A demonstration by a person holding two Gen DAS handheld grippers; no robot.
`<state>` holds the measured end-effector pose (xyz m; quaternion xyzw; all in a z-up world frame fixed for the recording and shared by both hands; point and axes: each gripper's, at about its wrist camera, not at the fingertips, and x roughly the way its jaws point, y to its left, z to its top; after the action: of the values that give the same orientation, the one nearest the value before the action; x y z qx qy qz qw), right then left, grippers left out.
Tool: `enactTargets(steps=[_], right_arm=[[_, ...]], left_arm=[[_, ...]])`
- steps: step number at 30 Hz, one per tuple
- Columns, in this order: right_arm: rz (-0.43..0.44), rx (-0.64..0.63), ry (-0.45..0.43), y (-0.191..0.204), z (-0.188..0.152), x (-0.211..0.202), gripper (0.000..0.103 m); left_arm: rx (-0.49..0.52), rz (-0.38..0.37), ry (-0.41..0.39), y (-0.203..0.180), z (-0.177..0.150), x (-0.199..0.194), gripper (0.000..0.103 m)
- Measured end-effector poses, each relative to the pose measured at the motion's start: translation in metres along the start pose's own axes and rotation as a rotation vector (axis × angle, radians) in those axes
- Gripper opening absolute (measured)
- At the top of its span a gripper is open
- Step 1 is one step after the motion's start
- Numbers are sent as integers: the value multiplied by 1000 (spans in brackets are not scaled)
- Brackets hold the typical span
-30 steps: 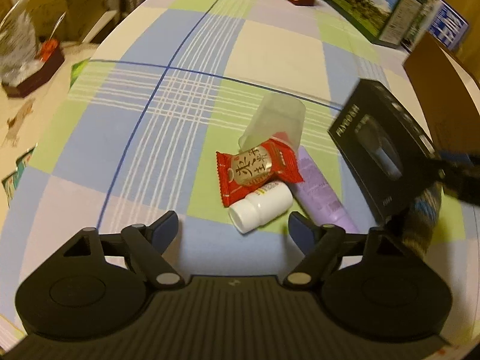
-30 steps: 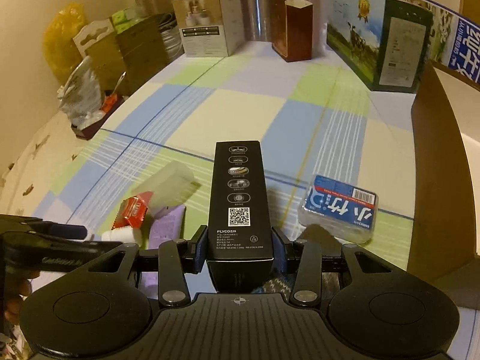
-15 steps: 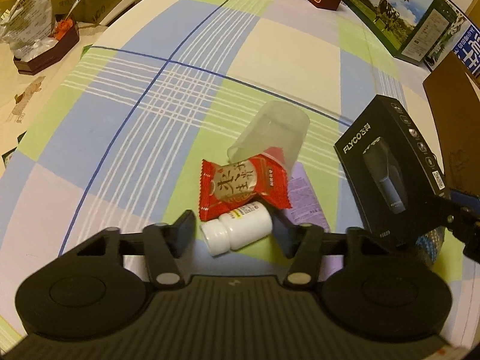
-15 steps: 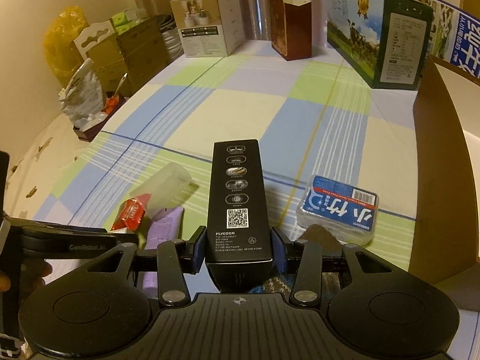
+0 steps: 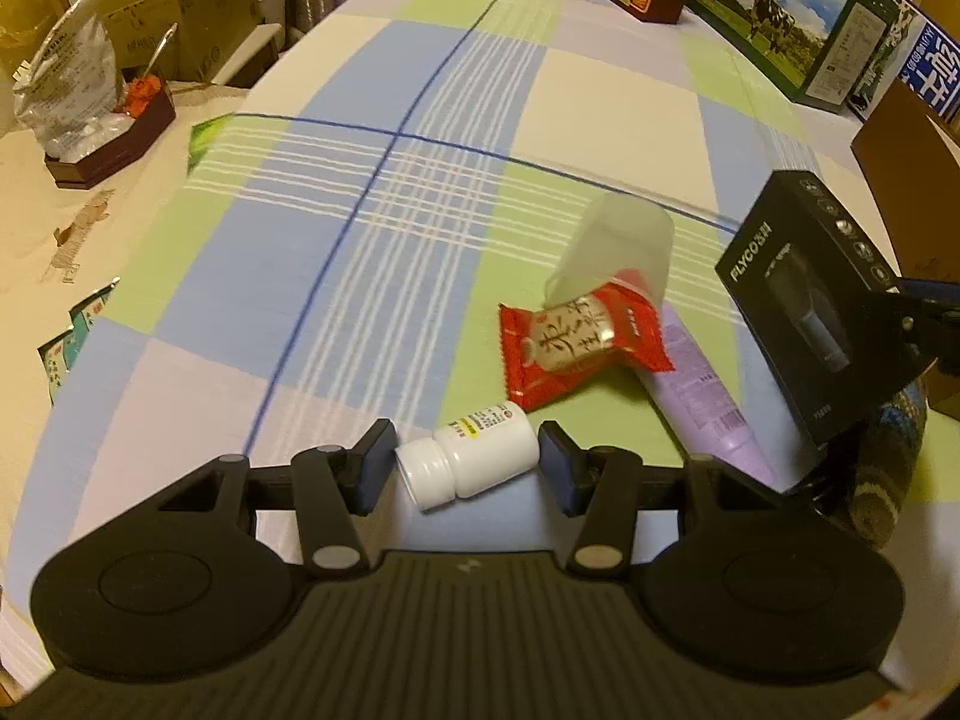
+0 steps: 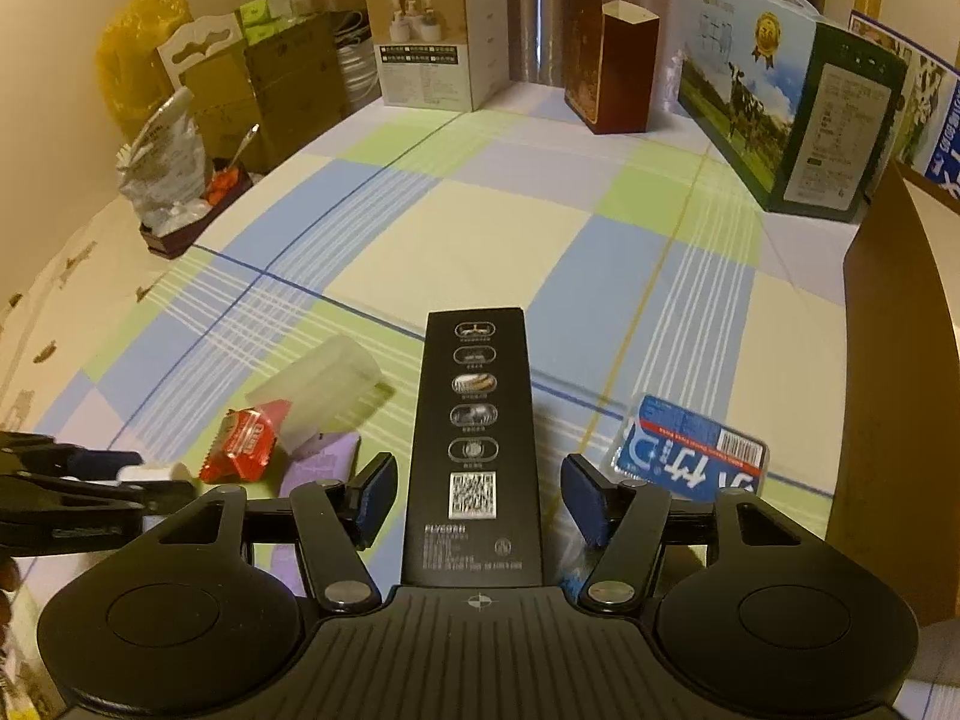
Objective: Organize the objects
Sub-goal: 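Grasp the white pill bottle with the left tool, then carry the pill bottle with the left tool while the right tool carries the black box over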
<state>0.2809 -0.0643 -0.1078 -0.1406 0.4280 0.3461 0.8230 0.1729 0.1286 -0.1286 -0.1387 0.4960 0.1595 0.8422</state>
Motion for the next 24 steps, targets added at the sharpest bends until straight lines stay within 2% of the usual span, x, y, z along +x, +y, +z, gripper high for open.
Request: enactTargets(steps=[5, 7, 12, 17, 24], right_arm=[[-19, -11, 19, 2, 4, 13, 55], [-24, -26, 15, 3, 3, 16, 41], [3, -12, -23, 0, 6, 5, 40], [26, 20, -90, -5, 14, -24, 40], [30, 93, -127, -21, 8, -64, 40]], left_arm=[[2, 13, -20, 4, 8, -2, 47], [11, 20, -28, 4, 10, -4, 47], [15, 10, -39, 5, 11, -10, 47], [26, -3, -48, 0, 12, -20, 47], [72, -49, -81, -19, 17, -38, 47]])
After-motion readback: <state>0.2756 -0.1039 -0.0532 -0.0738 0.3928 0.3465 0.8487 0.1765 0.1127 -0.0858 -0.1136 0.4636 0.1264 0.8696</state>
